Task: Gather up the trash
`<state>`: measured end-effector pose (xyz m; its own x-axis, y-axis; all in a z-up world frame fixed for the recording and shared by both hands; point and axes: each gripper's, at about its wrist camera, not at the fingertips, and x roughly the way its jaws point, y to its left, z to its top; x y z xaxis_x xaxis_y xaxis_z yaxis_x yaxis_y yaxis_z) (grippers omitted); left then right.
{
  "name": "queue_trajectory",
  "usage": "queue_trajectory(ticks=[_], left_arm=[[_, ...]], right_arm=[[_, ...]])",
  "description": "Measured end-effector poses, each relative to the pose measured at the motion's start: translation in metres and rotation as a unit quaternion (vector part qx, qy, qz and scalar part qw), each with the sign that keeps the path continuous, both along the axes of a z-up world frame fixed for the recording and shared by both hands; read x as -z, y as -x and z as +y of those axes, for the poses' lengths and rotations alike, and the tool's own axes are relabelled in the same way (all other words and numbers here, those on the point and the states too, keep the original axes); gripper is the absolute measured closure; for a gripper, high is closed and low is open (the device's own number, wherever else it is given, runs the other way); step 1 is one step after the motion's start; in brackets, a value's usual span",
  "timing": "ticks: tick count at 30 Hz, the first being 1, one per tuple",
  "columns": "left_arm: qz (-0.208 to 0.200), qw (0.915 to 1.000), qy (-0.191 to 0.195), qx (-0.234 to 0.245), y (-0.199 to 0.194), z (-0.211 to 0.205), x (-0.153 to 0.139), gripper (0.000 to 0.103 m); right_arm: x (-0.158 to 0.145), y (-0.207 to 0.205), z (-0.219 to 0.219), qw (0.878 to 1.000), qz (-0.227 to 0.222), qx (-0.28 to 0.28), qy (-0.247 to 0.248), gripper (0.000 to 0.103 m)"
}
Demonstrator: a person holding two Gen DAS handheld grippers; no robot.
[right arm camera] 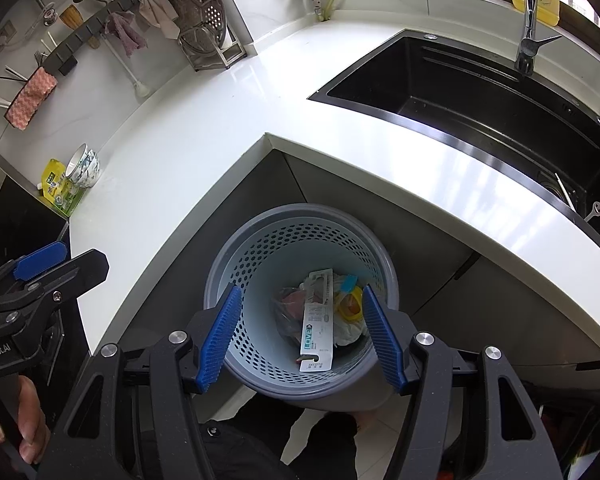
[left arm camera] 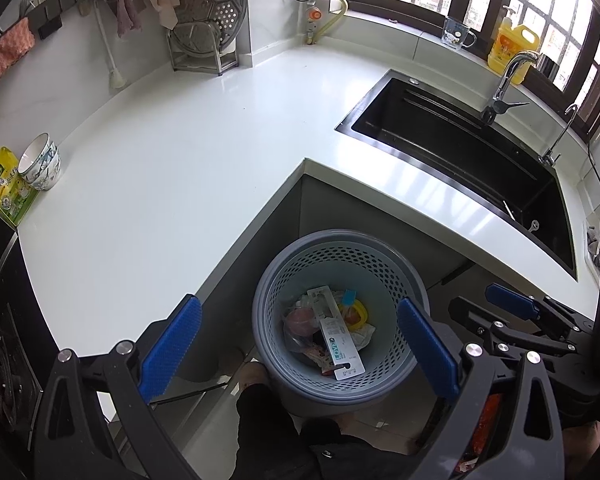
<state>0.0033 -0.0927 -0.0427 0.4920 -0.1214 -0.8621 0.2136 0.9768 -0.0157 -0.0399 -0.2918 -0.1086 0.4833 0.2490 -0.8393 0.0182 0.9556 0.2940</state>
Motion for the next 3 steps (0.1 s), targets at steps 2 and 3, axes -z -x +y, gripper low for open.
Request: queue_trajectory(ticks=[2, 3], left_arm=[[0.001, 1.0000, 0.001, -0.001, -0.0010, 0.0007, 0.0005, 0.006], [0.001, 1.0000, 0.001, -0.001, -0.0014, 0.0010, 0.0007, 0.006]], right_arm=[[0.0000, 0.0000, 0.0000, 1.000, 0.000, 0.000, 0.000, 0.043], [0.0007, -0.0006, -0.0006, 1.000, 0.000, -0.001, 0.000, 0.043]])
